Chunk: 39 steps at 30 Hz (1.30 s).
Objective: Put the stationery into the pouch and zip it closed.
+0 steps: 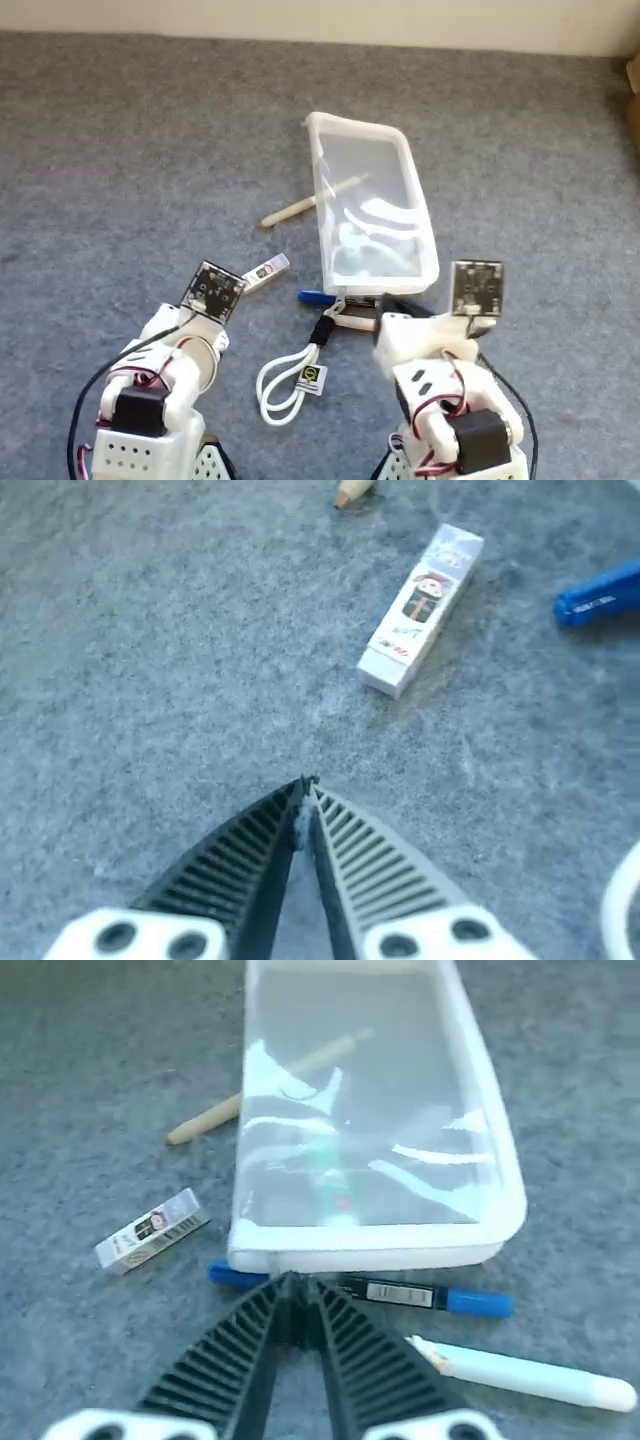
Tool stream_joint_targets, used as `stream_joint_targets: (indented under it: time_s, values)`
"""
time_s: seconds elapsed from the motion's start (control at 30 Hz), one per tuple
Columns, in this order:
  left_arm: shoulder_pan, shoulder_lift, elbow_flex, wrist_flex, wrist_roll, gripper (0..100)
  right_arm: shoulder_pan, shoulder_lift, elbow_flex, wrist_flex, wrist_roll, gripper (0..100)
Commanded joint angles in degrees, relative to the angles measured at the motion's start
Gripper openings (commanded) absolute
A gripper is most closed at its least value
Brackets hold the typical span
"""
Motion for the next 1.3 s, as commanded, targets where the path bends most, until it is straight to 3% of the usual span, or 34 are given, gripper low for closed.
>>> stream_joint_targets:
  time_s: [0.0,0.17,0.3,0.43,0.83,1.27]
  values:
    - [-3.7,-0.7,-0.5,-2.6,-0.6,1,-4.8,0.6,-3.6,-2.0,-0.7,0.3]
    - [-4.4,-0.7,-0.4,-2.6,-0.6,1,-8.1,0.6,-3.4,-3.5,-0.3,1.2]
    - [-4.4,-0.7,-0.4,-2.6,-0.6,1,-11.3,2.8,-3.6,-6.0,-0.5,8.7]
    - [-4.4,-0.7,-0.4,-2.6,-0.6,1,-15.6,14.9,-6.2,-6.6,-0.9,10.8]
    - [-4.4,-0.5,4.1,-11.1,-0.6,1,-26.3,52.0,-21.2,-11.6,-16.4,11.2]
    - [-4.4,-0.5,4.1,-11.1,-0.6,1,-23.5,74.7,-21.8,-24.1,-24.5,11.2]
